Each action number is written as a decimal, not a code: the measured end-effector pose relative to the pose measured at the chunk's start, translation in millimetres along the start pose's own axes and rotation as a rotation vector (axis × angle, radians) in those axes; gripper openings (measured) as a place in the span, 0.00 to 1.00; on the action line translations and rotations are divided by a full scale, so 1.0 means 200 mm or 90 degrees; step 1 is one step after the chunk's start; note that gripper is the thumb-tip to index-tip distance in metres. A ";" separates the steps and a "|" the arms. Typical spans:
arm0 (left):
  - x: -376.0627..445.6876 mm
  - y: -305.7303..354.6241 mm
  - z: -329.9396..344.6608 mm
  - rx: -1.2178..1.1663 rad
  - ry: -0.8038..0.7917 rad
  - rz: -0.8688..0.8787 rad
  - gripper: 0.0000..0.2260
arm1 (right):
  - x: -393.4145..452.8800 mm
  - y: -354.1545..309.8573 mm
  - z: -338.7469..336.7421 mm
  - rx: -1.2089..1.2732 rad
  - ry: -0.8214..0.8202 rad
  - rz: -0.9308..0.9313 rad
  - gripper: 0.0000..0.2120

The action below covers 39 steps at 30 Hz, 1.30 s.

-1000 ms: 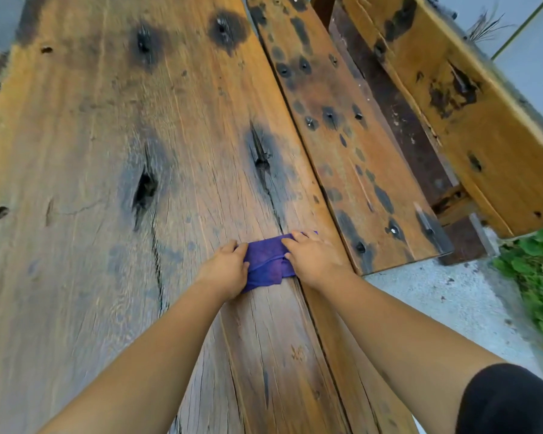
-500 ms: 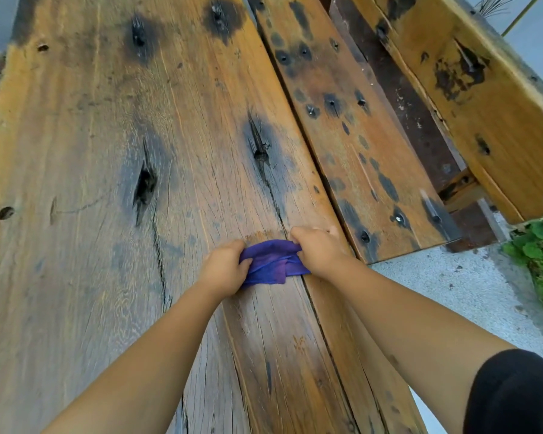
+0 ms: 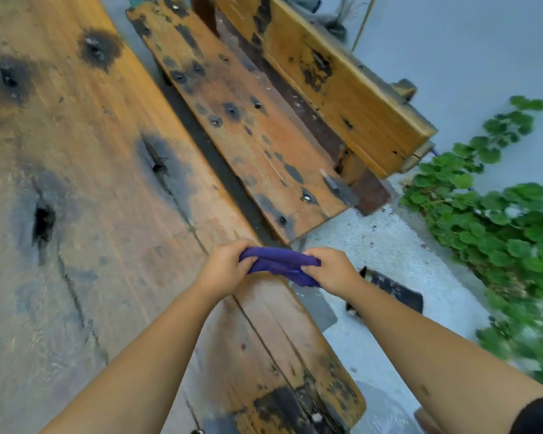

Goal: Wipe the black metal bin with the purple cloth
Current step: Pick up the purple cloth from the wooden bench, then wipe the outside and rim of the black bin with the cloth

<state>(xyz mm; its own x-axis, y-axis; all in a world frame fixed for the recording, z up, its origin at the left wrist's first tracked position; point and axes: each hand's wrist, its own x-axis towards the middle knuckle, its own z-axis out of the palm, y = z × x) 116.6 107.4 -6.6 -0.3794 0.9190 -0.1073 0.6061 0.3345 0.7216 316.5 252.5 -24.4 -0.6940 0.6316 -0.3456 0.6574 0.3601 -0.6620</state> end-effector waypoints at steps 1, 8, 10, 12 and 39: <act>0.01 0.08 0.07 -0.010 -0.021 0.020 0.07 | -0.09 0.08 -0.06 -0.002 0.018 0.011 0.05; 0.00 0.64 0.61 -0.056 -0.133 0.135 0.08 | -0.72 0.60 -0.39 0.111 0.102 0.167 0.10; -0.01 0.79 0.77 -0.073 -0.170 0.138 0.07 | -0.87 0.74 -0.46 0.157 0.135 0.209 0.14; -0.02 0.92 0.94 -0.078 -0.205 0.136 0.06 | -1.01 0.90 -0.53 0.187 0.165 0.236 0.15; 0.28 1.02 2.56 -0.136 -0.489 -0.009 0.10 | -0.88 2.50 -0.38 0.296 -0.061 0.221 0.07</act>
<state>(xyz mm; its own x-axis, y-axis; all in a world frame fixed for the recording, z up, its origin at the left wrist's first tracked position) 575.8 333.6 -215.4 0.2497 0.8277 -0.5025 0.4285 0.3710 0.8239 789.5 373.2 -244.4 -0.4982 0.5863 -0.6388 0.6687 -0.2091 -0.7135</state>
